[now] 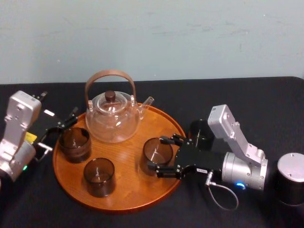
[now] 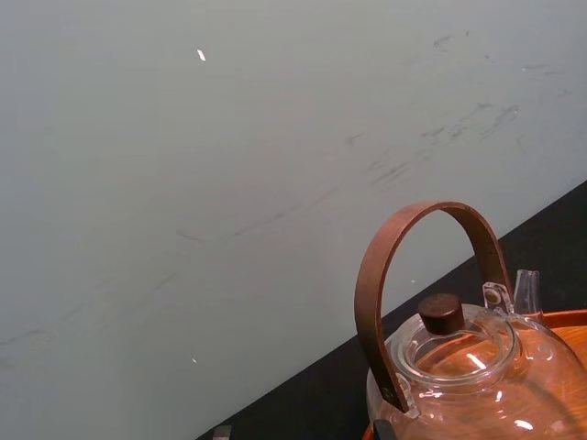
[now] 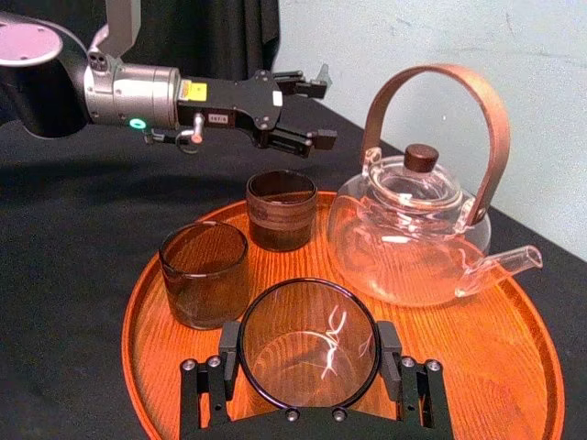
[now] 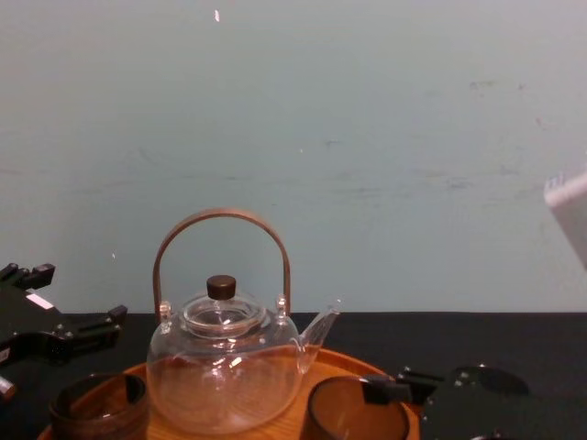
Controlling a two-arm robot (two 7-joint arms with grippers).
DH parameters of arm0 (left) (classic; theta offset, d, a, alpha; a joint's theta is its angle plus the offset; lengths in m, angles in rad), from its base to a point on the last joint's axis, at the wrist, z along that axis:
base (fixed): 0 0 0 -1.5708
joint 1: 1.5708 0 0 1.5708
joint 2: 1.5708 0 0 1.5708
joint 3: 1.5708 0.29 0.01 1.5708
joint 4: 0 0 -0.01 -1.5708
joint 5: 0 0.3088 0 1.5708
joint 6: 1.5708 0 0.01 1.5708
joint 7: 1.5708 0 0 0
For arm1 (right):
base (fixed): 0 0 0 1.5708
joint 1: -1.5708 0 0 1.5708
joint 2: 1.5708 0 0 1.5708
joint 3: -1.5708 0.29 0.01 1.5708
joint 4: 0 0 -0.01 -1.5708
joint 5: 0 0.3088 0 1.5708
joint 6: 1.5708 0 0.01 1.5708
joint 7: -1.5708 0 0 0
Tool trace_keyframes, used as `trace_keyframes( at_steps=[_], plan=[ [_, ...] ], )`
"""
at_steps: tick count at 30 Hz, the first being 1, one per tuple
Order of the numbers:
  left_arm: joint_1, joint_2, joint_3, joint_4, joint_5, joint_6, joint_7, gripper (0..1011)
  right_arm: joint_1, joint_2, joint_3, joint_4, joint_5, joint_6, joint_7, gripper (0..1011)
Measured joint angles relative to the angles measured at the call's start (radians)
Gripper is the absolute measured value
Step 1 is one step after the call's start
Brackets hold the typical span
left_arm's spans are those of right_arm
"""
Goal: Pick up the glass from the table and place it on the tray.
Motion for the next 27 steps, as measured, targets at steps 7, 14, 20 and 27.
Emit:
trace_keyframes(
  at_steps=[7, 14, 20, 27],
  plan=[
    [0.0, 0.0, 0.0, 0.0, 0.0, 0.0, 0.0, 1001, 0.005, -0.013, -0.008, 0.028, -0.011, -0.005, -0.001, 902],
    [0.0, 0.0, 0.0, 0.0, 0.0, 0.0, 0.0, 1001, 0.009, -0.024, -0.01, 0.048, -0.018, -0.006, -0.002, 902],
    [0.0, 0.0, 0.0, 0.0, 0.0, 0.0, 0.0, 1001, 0.012, -0.032, -0.014, 0.064, -0.026, -0.006, -0.002, 902],
    [0.0, 0.0, 0.0, 0.0, 0.0, 0.0, 0.0, 1001, 0.013, -0.037, -0.016, 0.078, -0.038, -0.004, -0.005, 902]
  ],
)
